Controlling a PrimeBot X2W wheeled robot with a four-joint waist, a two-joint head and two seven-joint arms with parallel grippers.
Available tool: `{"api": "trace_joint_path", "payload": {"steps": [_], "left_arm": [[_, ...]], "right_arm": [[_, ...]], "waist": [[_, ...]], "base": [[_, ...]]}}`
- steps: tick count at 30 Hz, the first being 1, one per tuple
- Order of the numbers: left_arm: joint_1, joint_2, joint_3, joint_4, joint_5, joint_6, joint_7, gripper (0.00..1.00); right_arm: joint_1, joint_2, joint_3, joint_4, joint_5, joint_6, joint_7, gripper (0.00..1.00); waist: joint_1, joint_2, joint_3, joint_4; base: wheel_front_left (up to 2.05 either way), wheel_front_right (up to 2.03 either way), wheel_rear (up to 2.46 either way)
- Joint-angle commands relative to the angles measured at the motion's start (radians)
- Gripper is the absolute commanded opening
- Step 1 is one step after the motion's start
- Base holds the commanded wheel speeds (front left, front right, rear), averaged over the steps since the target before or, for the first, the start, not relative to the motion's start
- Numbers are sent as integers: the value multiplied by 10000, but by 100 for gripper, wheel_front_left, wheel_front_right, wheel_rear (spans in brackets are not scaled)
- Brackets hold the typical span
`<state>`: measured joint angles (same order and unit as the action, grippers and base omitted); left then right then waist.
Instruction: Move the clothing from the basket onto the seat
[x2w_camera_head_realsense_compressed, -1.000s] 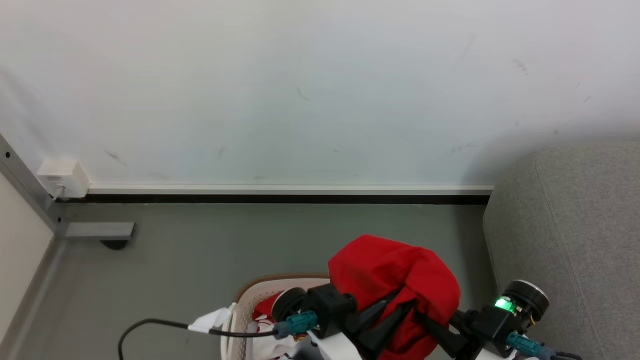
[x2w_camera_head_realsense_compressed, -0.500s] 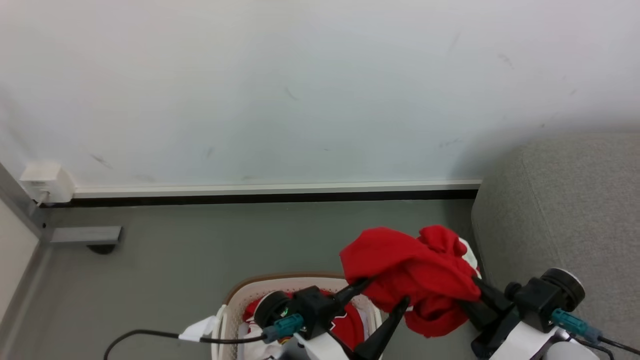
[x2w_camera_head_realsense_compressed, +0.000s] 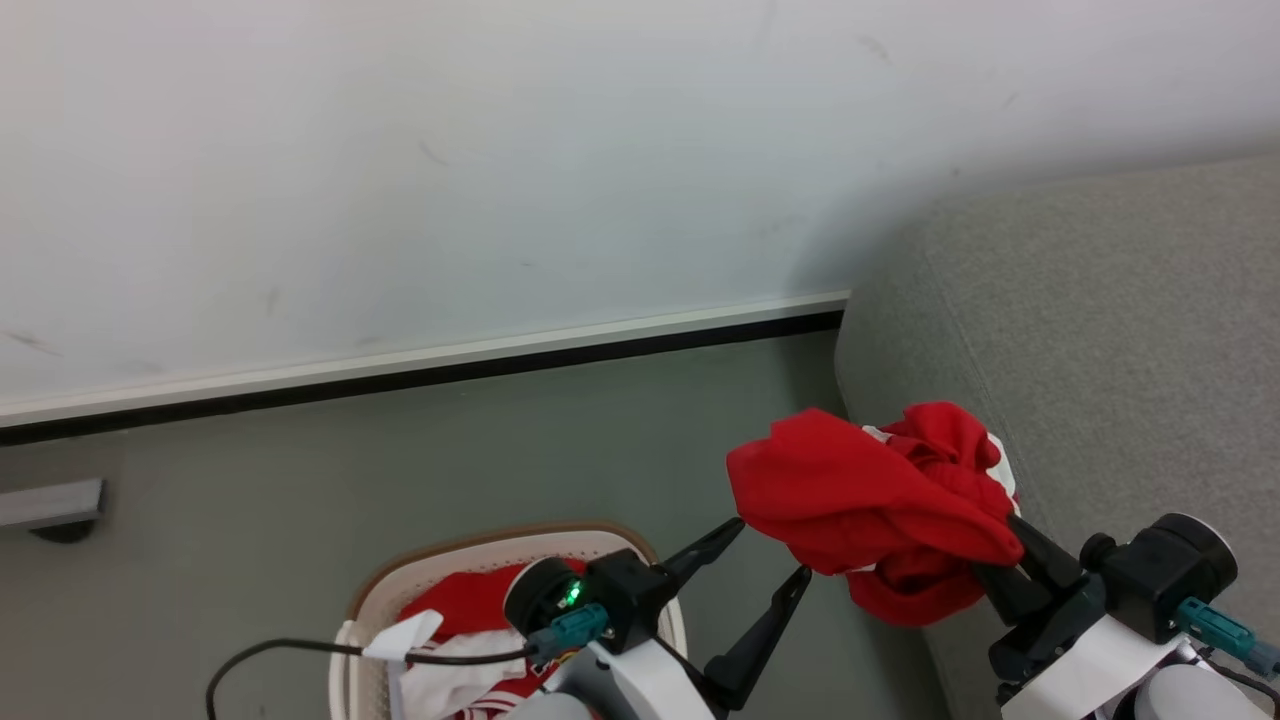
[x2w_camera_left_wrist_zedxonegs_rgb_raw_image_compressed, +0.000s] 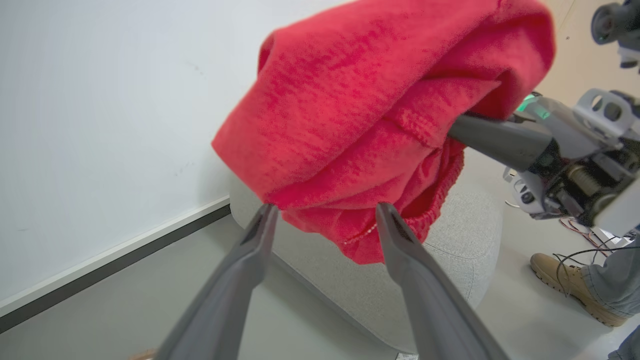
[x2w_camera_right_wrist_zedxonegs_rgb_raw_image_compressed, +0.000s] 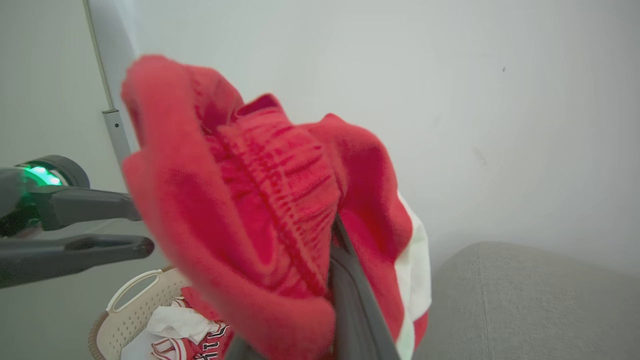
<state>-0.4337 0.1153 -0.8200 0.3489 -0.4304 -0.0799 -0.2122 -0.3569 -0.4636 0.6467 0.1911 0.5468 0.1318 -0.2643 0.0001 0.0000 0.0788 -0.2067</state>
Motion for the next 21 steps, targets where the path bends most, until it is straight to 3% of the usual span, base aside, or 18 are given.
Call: {"api": "trace_joint_path", "payload": {"steps": [1,10,21], "left_arm": [[-144,22,1,76,192,14,-63,100],[-520,76,-112,231,309,35,-63,100],[-2023,102,-73,255,767,62,207,100]], "right_arm": [[157,12,-137,-38,-74,-21,-3,0],[404,387,-1112,-173,-151,-21,-3,0],[-261,843,-2870,-176,-128,-21,-4,0]], "waist": [[-1,0,316,-421],[-1,0,941,-955],[-1,0,2921,-571]], "base": [[0,0,0],[0,0,0],[0,0,0]]}}
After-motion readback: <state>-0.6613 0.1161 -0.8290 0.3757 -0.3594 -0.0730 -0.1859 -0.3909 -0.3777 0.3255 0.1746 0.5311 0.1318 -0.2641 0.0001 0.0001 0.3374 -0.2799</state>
